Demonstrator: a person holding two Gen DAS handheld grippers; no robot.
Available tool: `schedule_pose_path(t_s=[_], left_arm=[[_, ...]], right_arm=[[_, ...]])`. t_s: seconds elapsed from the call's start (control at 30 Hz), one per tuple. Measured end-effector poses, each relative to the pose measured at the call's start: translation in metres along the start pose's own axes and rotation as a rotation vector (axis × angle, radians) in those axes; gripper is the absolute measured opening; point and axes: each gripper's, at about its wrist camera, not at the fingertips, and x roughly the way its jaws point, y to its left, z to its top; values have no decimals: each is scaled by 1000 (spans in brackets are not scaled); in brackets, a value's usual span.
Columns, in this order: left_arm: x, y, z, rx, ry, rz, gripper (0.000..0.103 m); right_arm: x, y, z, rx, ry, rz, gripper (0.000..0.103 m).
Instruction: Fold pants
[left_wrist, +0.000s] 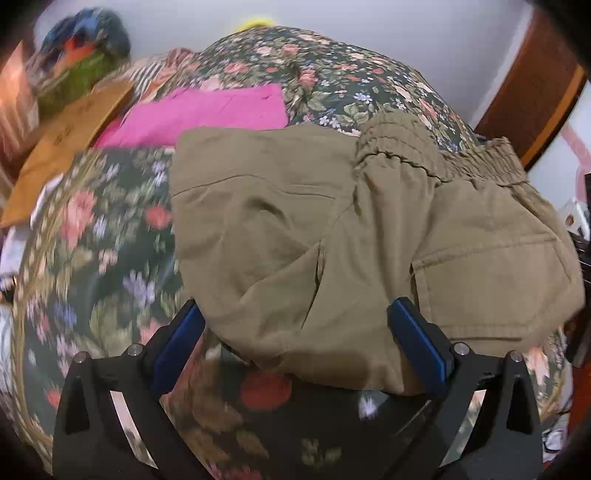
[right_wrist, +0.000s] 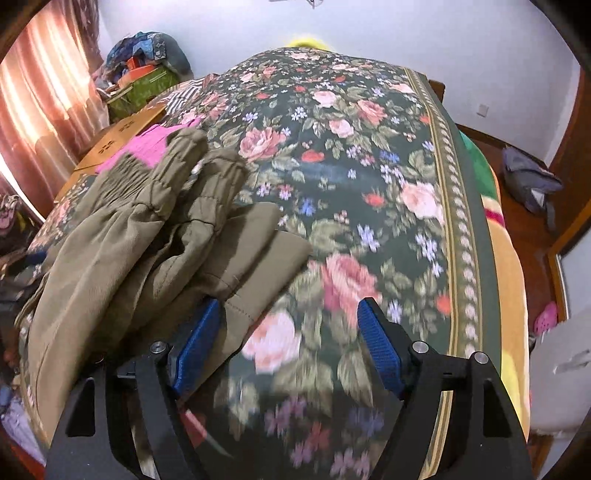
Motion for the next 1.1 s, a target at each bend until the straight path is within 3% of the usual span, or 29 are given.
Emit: schedule_pose_path(t_s=[0.07, 0.2, 0.4, 0.57, 0.7, 0.87, 1.1], left_arm=[[-7, 4, -4, -12, -1, -7, 102], [-26, 15, -6, -22, -27, -35, 83], [-33, 11, 0, 13, -52, -34, 65], [-35, 6, 5, 52, -63, -44, 52], [-44, 16, 6, 41, -82, -60, 47], [-46, 35, 5, 20, -78, -92, 38], [-9, 41, -5, 29, 31, -102, 29]], right_arm=[[1, -2, 4, 8, 0, -1, 72], [-12, -5, 1, 32, -24, -13, 72], [-57, -3, -2, 71, -110, -15, 72], [-89, 23, -6, 54, -196, 54, 72], [-85, 48, -12, 12, -180, 103, 71], [-58, 66, -22, 1, -107, 158, 60], [-48, 64, -27, 55, -102, 216, 39]])
